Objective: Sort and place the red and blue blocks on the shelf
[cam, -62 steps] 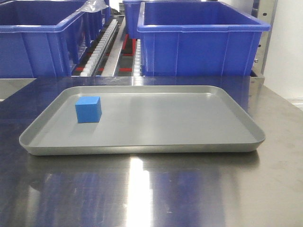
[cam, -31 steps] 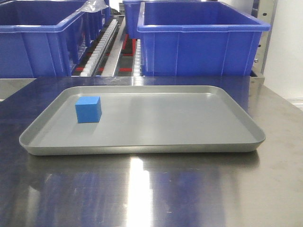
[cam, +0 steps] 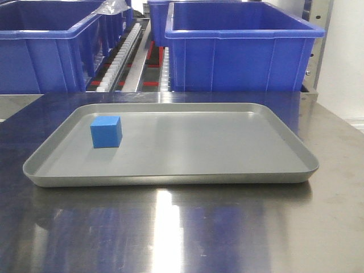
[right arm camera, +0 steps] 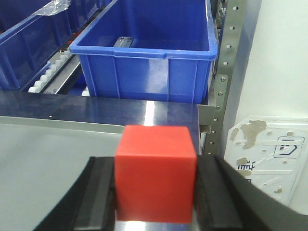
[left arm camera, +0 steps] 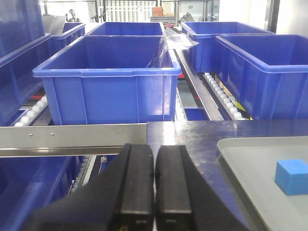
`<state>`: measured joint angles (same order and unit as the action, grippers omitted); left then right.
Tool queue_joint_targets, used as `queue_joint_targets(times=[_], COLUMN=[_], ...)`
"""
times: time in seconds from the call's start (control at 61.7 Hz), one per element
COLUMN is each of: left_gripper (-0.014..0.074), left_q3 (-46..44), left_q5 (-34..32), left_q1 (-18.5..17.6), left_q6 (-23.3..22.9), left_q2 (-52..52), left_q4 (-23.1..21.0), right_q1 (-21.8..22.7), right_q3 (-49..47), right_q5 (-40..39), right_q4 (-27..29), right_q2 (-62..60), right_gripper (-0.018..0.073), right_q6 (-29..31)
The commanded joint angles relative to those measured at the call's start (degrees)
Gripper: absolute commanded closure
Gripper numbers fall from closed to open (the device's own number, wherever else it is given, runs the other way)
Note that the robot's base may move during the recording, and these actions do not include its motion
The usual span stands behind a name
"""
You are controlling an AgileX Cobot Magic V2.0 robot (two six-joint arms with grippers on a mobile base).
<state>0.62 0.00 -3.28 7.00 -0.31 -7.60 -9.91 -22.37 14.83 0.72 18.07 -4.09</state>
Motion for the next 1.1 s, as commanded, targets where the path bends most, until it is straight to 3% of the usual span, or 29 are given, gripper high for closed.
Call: queue_joint_targets(times=[0.0, 0.664, 0.842, 0.956, 1.086], left_gripper=[0.0472, 0.0472, 0.0472, 0.0472, 0.0472], left_q3=[1.4, 0.6, -3.6, -7.7, -13.4], left_q5=[-4.7, -4.7, -4.7, -4.7, -3.1], left_q1=[0.0, -0.1, -0.1, -0.1, -0.1], left_q6=[-0.5, -0.5, -0.6, -5.2, -16.5], left_q2=[-1.0, -0.6, 5.5, 12.9, 22.8], left_q4=[-0.1, -0.2, -0.1, -0.3, -0.1], right_q1=[0.3, 0.3, 0.3, 0.3, 0.3], right_q3=[-1.6, -1.6, -1.6, -1.6, -1.6], right_q5=[-5.0, -5.0, -5.0, -5.0, -5.0], right_q4=[-0.7, -0.7, -0.7, -0.7, -0.7], right_q2=[0.2, 0.2, 0.2, 0.2, 0.2], right_gripper=[0.0182, 0.0182, 0.0182, 0.0182, 0.0182], right_q6=[0.4, 0.4, 0.4, 0.4, 0.4])
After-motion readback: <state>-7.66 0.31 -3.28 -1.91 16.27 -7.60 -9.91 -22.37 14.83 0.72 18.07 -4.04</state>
